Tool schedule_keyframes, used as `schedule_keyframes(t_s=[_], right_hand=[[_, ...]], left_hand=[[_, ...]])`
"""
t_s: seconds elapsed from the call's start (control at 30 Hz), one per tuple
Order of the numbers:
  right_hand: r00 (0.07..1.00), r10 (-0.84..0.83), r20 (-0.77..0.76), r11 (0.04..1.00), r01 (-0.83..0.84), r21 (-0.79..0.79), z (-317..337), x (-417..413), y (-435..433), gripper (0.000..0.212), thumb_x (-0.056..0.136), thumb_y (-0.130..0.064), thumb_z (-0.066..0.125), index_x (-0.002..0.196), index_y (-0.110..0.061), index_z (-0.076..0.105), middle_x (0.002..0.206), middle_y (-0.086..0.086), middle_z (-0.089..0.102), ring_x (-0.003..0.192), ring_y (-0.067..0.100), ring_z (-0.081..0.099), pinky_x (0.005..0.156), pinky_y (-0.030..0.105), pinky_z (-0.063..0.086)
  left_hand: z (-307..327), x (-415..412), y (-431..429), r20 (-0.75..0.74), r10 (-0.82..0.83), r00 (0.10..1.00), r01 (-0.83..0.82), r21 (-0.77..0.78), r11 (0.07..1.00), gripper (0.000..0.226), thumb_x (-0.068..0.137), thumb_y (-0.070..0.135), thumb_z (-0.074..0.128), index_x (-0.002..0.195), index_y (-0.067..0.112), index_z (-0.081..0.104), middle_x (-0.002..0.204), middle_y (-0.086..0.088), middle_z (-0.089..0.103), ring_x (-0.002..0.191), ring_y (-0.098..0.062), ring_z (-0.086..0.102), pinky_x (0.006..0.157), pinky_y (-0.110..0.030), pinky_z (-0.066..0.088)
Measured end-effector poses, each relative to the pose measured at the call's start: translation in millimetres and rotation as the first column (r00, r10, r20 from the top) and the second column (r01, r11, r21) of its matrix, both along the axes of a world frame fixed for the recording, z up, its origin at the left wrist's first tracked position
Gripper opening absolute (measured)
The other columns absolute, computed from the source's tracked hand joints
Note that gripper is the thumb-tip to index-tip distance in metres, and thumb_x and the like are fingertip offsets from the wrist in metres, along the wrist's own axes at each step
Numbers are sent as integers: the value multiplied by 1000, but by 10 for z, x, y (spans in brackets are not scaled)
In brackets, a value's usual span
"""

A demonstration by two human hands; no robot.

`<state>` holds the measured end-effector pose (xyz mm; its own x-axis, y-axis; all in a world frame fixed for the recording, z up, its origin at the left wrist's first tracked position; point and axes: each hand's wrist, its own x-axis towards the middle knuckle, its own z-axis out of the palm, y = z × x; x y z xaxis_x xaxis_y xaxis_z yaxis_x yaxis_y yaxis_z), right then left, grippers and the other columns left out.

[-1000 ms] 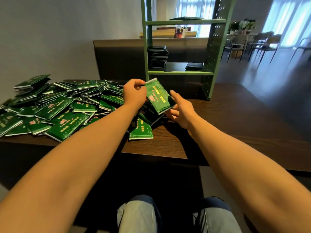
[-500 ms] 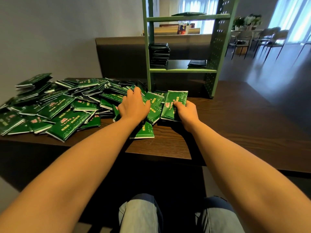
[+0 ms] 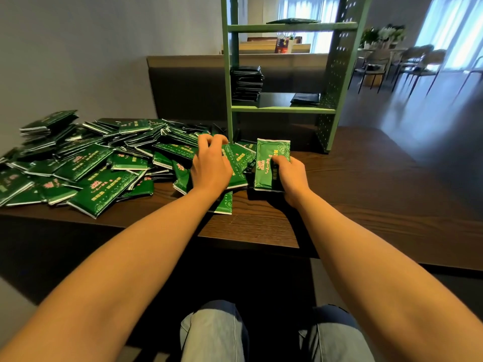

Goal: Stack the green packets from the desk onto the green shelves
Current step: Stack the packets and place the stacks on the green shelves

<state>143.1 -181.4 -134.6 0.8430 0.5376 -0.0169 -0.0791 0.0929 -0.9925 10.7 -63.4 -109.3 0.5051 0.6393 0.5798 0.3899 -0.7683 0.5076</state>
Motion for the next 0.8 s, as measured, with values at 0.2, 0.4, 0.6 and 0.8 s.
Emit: schedule_keyframes(t_s=[0.2, 0.4, 0.6, 0.8], right_hand=[[976, 85, -202, 996, -87, 0, 159, -53, -19, 18, 94, -24, 66, 102, -9, 72, 95, 11, 75, 87, 29, 72, 82, 42, 56], [951, 222, -213, 975, -219, 39, 363, -101, 27, 19, 101, -20, 58, 118, -16, 67, 97, 4, 77, 88, 19, 74, 70, 35, 59], [950, 215, -224, 976, -216, 21, 304, -9, 10, 13, 101, -15, 60, 112, -14, 68, 93, 4, 75, 85, 19, 71, 68, 34, 57], [971, 95, -220, 995, -86, 52, 137, 232, 75, 8, 96, -6, 65, 101, -8, 71, 86, 9, 75, 73, 22, 74, 65, 35, 60]], left_hand=[[67, 28, -58, 249, -126, 960, 148, -70, 987, 38, 87, -2, 59, 122, 14, 56, 130, -7, 43, 79, -10, 47, 62, -14, 37], [169, 259, -189, 436, -109, 893, 256, -293, 921, 24, 86, 4, 66, 103, 18, 55, 113, -5, 52, 79, 2, 54, 65, -11, 46], [94, 421, -337, 477, -115, 871, 283, -297, 912, 10, 95, 9, 52, 100, 16, 56, 87, 13, 55, 73, -12, 56, 62, -25, 44], [-114, 437, -84, -42, 44, 998, -48, -92, 995, 33, 91, 19, 55, 123, 24, 52, 131, 1, 52, 121, -22, 47, 98, -39, 36]])
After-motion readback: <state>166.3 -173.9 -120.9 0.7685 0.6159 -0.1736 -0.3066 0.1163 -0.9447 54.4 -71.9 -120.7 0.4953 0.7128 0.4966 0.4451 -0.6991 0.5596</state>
